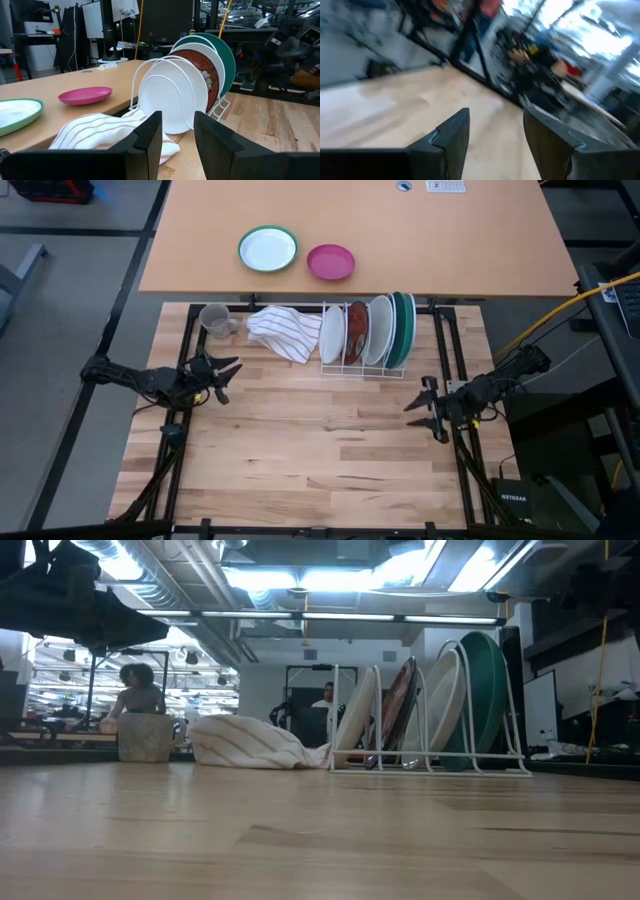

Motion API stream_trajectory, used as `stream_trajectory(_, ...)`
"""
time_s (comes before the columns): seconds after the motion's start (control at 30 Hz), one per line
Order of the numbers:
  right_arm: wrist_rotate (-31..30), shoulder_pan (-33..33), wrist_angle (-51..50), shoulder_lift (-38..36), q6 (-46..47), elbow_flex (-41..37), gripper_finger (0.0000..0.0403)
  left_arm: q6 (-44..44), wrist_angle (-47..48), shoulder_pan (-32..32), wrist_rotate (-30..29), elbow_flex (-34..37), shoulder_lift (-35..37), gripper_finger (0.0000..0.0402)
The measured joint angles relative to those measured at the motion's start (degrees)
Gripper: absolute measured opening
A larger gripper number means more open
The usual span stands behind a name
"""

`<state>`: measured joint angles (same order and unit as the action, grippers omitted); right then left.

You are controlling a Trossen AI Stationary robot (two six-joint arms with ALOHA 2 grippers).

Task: Sort dishes
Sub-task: Return to Home Position

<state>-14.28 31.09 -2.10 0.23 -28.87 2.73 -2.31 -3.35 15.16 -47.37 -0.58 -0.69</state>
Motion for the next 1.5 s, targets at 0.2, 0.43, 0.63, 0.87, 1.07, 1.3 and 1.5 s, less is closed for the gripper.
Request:
stream_trajectory(0.2, 4.89, 0.0, 4.21, 0.71, -2.29, -1.56, 0.0189, 0.0, -0.03, 0.0, 0.0, 0.0, 0.0, 0.0104)
stream_trajectory(0.43, -0.67, 0.0, 4.25, 0.76, -4.23, -1.56, 0.0189, 0.0, -0.03, 0.0, 0.0, 0.02, 0.0, 0.0104)
stream_trajectory(0.63, -0.81, 0.0, 4.45, 0.76, -4.3, -1.58, 0.0189, 0.0, -0.04, 0.0, 0.0, 0.02, 0.0, 0.0104)
stream_trajectory(0.87, -1.07, 0.0, 4.43, 0.76, -4.3, -1.6, 0.0189, 0.0, -0.04, 0.0, 0.0, 0.02, 0.0, 0.0104)
stream_trajectory(1.07, -1.11, 0.0, 4.73, 0.76, -4.3, -1.64, 0.0189, 0.0, -0.05, 0.0, 0.0, 0.02, 0.0, 0.0104)
stream_trajectory(1.3, -1.16, 0.0, 5.08, 0.76, -4.3, -1.71, 0.0189, 0.0, -0.05, 0.0, 0.0, 0.02, 0.0, 0.0104)
stream_trajectory(1.5, -1.16, 0.0, 5.13, 0.76, -4.3, -1.71, 0.0189, -0.02, -0.05, 0.0, 0.0, 0.02, 0.0, 0.0104)
